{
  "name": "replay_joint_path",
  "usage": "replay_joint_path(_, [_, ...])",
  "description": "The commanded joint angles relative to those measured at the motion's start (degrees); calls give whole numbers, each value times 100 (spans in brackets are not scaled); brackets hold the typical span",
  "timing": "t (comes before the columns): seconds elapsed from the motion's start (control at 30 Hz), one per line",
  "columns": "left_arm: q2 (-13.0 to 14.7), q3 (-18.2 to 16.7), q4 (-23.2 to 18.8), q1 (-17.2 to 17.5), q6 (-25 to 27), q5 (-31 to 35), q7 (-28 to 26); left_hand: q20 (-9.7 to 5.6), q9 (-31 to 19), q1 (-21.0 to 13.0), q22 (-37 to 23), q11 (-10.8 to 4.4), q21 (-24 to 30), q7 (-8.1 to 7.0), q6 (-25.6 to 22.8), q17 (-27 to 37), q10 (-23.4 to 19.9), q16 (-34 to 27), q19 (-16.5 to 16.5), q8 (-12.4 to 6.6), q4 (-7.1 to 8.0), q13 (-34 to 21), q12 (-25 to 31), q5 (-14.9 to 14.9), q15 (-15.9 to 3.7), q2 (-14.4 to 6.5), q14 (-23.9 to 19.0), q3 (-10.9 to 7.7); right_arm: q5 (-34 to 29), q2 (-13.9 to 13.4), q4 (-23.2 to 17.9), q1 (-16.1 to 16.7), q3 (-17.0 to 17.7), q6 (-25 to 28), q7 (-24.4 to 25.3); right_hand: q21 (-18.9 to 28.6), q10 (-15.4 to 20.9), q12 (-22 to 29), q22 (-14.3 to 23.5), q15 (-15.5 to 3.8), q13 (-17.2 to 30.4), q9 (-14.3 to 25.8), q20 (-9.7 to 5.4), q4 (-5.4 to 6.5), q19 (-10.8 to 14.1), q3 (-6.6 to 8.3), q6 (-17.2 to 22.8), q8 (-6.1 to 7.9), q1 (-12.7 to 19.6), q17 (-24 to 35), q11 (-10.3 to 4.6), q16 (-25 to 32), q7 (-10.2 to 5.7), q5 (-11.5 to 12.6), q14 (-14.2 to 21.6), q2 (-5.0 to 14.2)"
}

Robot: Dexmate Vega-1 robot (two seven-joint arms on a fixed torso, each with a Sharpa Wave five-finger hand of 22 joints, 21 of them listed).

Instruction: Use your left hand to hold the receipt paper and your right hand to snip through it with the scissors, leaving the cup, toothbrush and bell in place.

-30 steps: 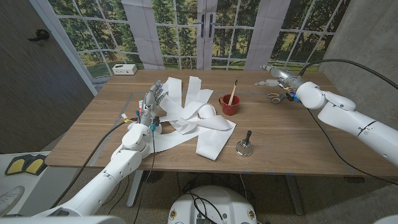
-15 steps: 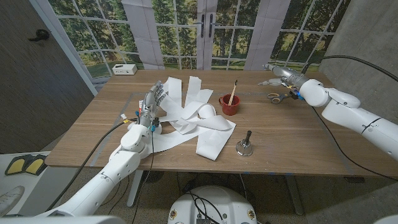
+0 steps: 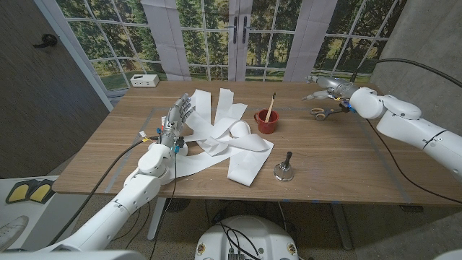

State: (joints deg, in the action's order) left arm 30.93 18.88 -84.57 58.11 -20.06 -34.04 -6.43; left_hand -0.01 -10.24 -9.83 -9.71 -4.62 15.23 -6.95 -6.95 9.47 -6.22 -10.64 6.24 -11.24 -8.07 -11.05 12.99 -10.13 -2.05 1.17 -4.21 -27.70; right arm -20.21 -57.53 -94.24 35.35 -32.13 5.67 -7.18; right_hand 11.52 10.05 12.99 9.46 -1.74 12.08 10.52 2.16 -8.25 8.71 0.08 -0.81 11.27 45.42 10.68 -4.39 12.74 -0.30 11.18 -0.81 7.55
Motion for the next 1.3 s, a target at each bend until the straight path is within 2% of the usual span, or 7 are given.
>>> replay_joint_path(0.03, [92,52,-7,-60,63,28,142,10,-21,6,-27,11,-11,8,-60,30,-37,-1,32,6,18,-23,29,-10,-307,-31,-57,16,-289,33,162,-249,-121,129,-252,-10,107,23,15,-387,15,29,10,-2,81,39,62,40,47,7,-25,9,-42,-19,35,-32])
replay_joint_path(0.43, [80,24,-27,-41,57,-2,104,14,-20,16,-28,1,-41,-6,-165,30,-102,-3,64,-19,23,-23,39,-11,-317,-49,-98,19,-504,113,510,-457,-282,164,-331,-24,384,90,14,-478,25,28,44,27,159,49,316,110,7,7,-150,28,-175,-31,170,-71])
replay_joint_path(0.77, [90,35,8,-70,70,3,135,17,-19,21,-28,0,-62,9,-160,30,-97,4,70,-6,24,-24,29,-11,-319,-55,-102,22,-689,110,562,-556,-401,129,-418,-38,452,97,14,-506,27,28,38,18,164,66,365,115,26,5,-147,18,-212,-35,183,-81])
replay_joint_path(0.83, [89,37,14,-74,76,4,132,16,-19,23,-29,-8,-67,6,-160,30,-100,4,70,-4,25,-24,29,-11,-321,-57,-104,22,-768,119,590,-578,-439,94,-397,-54,617,132,13,-515,33,30,41,12,167,92,541,164,48,2,-246,8,-382,-41,198,-83])
replay_joint_path(0.87, [89,39,17,-77,79,6,133,14,-19,23,-29,-7,-68,0,-155,30,-100,4,71,-1,25,-24,28,-11,-321,-58,-105,22,-815,127,606,-606,-470,92,-431,-56,688,143,13,-533,35,30,37,11,178,101,623,184,55,1,-304,10,-403,-44,222,-88])
replay_joint_path(1.07, [95,42,9,-74,90,23,111,11,-19,24,-29,2,-82,9,-149,30,-106,8,76,7,25,-24,25,-11,-319,-63,-107,23,-1013,174,722,-714,-592,95,-549,-57,706,132,13,-541,36,29,35,10,195,112,642,176,63,1,-250,7,-348,-48,235,-93])
replay_joint_path(1.3, [97,19,-41,-19,89,6,65,12,-18,23,-29,-4,-99,41,-124,30,-104,11,85,23,23,-24,17,-12,-325,-71,-112,23,-1096,202,807,-761,-653,77,-614,-46,723,108,11,-586,37,29,25,-28,263,176,652,157,163,-3,-293,1,-372,-39,261,-61])
